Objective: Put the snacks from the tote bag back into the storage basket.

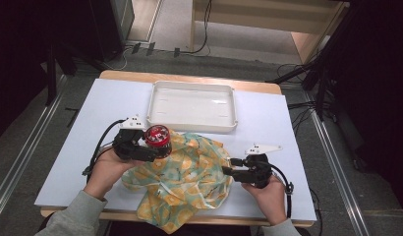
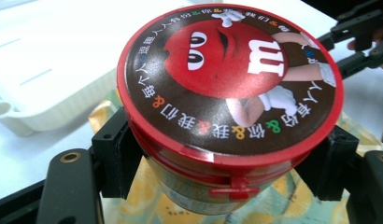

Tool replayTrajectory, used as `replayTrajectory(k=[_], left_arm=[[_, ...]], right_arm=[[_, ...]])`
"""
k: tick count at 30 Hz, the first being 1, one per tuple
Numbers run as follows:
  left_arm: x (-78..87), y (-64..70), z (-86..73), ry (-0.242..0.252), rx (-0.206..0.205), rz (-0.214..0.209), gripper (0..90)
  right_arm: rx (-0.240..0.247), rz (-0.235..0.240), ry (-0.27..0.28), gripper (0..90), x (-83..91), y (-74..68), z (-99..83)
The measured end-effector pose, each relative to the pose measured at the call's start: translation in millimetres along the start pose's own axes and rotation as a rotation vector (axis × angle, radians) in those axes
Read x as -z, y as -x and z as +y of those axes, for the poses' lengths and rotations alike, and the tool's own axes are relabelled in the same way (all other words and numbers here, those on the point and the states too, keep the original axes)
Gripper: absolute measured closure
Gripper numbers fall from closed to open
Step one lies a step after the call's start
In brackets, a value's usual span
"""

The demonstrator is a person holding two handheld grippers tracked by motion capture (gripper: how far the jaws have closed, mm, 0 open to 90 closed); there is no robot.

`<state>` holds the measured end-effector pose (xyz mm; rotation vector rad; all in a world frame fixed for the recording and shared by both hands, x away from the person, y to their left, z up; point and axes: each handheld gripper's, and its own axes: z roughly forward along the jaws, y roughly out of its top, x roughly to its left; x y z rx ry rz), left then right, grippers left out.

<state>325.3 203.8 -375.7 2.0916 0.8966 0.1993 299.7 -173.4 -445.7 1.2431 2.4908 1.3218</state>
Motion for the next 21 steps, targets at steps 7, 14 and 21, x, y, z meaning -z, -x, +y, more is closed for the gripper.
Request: replayTrajectory(k=[7,14,21], left_arm=[[-1.4,-9.8,9.4,-0.001,0.012,0.014,26.4],[-4.4,-20.5,21.2,-0.010,0.025,0.044,26.4],[-16.3,-25.2,32.0,-0.031,0.029,0.063,26.4]], right_arm=[[0.002,0.000,0.015,49.3,1.5,-0.9,-0.8],[0.005,-0.003,0.022,49.3,2.7,-1.2,-0.8],[0.005,0.003,0.020,49.3,1.9,-2.1,-0.8]])
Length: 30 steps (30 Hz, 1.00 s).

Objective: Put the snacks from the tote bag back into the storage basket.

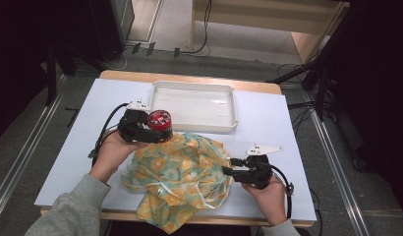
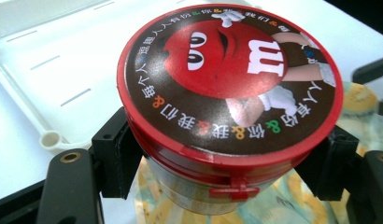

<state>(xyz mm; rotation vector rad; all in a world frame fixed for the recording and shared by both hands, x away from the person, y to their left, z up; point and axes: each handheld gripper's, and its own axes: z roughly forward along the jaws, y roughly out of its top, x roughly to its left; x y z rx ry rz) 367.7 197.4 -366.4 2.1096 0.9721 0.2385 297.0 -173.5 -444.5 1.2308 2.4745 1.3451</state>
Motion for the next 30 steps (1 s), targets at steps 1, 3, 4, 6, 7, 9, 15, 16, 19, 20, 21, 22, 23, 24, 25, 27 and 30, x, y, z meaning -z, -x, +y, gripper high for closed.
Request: replayTrajectory(k=[1,3,4,6,7,9,15,16,19,20,21,22,23,24,25,27,30], left_arm=[[-1.2,-0.6,1.0,0.000,-0.001,0.002,26.4],[-3.9,-2.8,4.2,0.003,0.008,0.007,26.4],[-5.4,-4.4,5.7,0.003,0.012,0.009,26.4],[-8.1,-6.4,8.9,0.004,0.018,0.017,26.4],[-9.1,-7.2,10.3,0.005,0.016,0.019,26.4],[-11.6,-9.7,14.9,0.004,0.016,0.029,26.4],[-18.4,-16.0,26.6,0.014,0.014,0.043,26.4],[-19.5,-16.9,28.3,0.014,0.011,0.045,26.4],[-24.7,-21.1,32.0,0.022,0.013,0.059,26.4],[-26.2,-22.8,32.7,0.022,0.020,0.060,26.4],[-28.0,-24.0,33.3,0.021,0.026,0.063,26.4],[-29.3,-25.0,33.9,0.018,0.026,0.065,26.4],[-31.0,-25.9,34.4,0.020,0.029,0.069,26.4],[-31.9,-26.5,34.8,0.019,0.029,0.070,26.4],[-33.6,-27.7,35.4,0.021,0.030,0.068,26.4],[-36.7,-29.6,37.3,0.017,0.030,0.071,26.4],[-41.8,-32.7,40.0,0.018,0.033,0.078,26.4]], right_arm=[[0.000,0.000,0.000,49.3,0.0,0.0,0.0],[0.002,0.001,0.001,49.3,0.2,-0.1,0.0],[0.000,0.002,0.001,49.3,0.2,-0.1,0.1],[-0.002,0.003,-0.001,49.3,0.5,0.0,0.1],[-0.002,0.005,-0.001,49.3,0.6,0.1,0.1],[-0.002,0.006,-0.001,49.3,0.7,0.1,0.1],[-0.003,0.008,0.002,49.3,0.6,-0.1,0.1],[-0.003,0.009,0.002,49.3,0.6,-0.1,0.1],[-0.004,0.012,0.003,49.3,0.6,-0.1,0.1],[-0.006,0.012,0.004,49.3,0.5,0.0,0.0],[-0.006,0.012,0.005,49.3,0.5,0.0,0.0],[-0.008,0.014,0.007,49.3,0.5,0.1,-0.1],[-0.004,0.013,0.008,49.3,0.5,0.2,-0.3],[-0.005,0.013,0.007,49.3,0.6,-0.1,-0.4],[-0.005,0.013,0.008,49.3,0.6,-0.3,-0.5],[-0.003,0.011,0.008,49.3,0.6,-0.6,-0.9],[-0.006,0.010,0.006,49.3,0.7,-0.8,-1.3]])
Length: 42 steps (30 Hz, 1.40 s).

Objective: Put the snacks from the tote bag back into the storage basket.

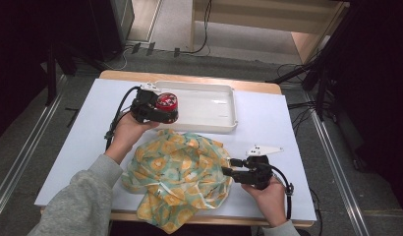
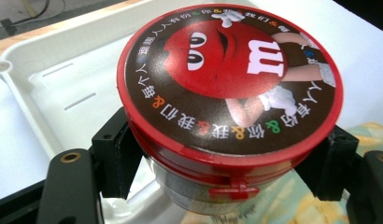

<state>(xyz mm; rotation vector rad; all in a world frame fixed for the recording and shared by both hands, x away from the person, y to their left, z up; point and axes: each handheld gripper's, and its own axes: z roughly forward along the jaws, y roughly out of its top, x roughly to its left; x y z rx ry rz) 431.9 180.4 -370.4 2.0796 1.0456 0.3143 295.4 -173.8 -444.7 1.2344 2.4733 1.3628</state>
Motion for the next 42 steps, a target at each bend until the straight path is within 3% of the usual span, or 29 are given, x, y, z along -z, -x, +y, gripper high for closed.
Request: replayTrajectory(k=[4,7,12,20,23,26,33,42], left_arm=[[-8.5,-2.3,2.9,-0.005,-0.001,-0.004,26.4],[-15.1,-3.3,3.9,0.004,-0.027,-0.018,26.4],[-27.8,-4.8,7.6,-0.020,-0.030,-0.004,26.4],[-45.0,-12.1,11.7,-0.043,0.003,0.022,26.4],[-49.7,-15.0,12.8,-0.038,0.044,-0.011,26.4],[-55.5,-13.8,14.3,-0.051,0.014,0.024,26.4],[-69.9,-17.9,11.5,-0.073,0.010,0.066,26.4],[-82.4,-23.0,7.5,-0.080,0.055,0.073,26.4]], right_arm=[[-0.001,-0.003,0.001,49.3,0.8,0.3,-0.4],[-0.003,-0.001,0.001,49.3,1.2,0.3,-0.8],[-0.004,0.001,0.002,49.3,1.3,1.0,-1.2],[-0.003,0.000,0.004,49.3,2.0,0.3,-1.7],[-0.003,0.001,0.004,49.4,2.0,0.5,-1.7],[-0.004,0.001,0.000,49.3,2.1,0.2,-1.9],[-0.002,0.002,0.002,49.4,2.5,0.1,-2.2],[0.001,0.000,0.000,49.4,2.4,-0.1,-2.1]])
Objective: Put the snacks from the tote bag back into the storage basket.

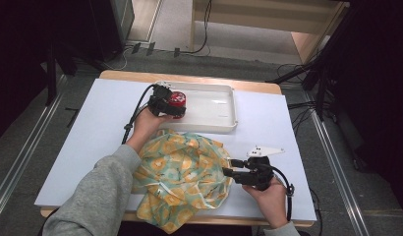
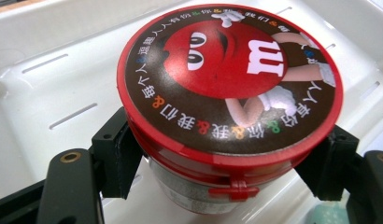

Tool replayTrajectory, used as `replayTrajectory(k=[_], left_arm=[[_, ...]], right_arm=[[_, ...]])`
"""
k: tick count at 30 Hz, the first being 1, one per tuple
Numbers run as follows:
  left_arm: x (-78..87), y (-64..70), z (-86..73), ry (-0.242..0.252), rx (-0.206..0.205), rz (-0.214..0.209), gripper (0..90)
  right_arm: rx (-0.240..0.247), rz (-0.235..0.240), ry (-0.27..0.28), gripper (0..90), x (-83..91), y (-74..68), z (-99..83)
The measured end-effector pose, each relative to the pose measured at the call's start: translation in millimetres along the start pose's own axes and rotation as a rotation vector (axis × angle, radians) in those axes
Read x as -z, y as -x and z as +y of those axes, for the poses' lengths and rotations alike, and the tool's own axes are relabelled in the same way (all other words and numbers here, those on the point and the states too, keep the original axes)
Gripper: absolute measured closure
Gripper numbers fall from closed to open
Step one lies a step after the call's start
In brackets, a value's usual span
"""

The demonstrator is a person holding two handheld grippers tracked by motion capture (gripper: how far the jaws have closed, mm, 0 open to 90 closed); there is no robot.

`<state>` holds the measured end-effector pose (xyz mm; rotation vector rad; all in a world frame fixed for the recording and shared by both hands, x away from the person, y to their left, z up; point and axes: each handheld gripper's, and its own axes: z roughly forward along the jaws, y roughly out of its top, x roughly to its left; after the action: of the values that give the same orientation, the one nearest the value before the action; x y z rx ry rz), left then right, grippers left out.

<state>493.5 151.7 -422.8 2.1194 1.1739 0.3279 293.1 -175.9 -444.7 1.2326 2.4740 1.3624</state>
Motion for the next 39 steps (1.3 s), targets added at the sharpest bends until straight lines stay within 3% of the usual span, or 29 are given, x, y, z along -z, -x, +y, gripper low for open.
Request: replayTrajectory(k=[16,39], left_arm=[[-15.7,1.3,-3.2,-0.031,0.028,0.010,26.3],[-17.4,4.3,-5.6,-0.045,-0.005,0.003,25.3]], right_arm=[[0.005,-0.004,0.002,49.4,1.0,0.3,-0.3],[-0.001,-0.003,0.004,49.4,1.5,1.1,-0.3]])
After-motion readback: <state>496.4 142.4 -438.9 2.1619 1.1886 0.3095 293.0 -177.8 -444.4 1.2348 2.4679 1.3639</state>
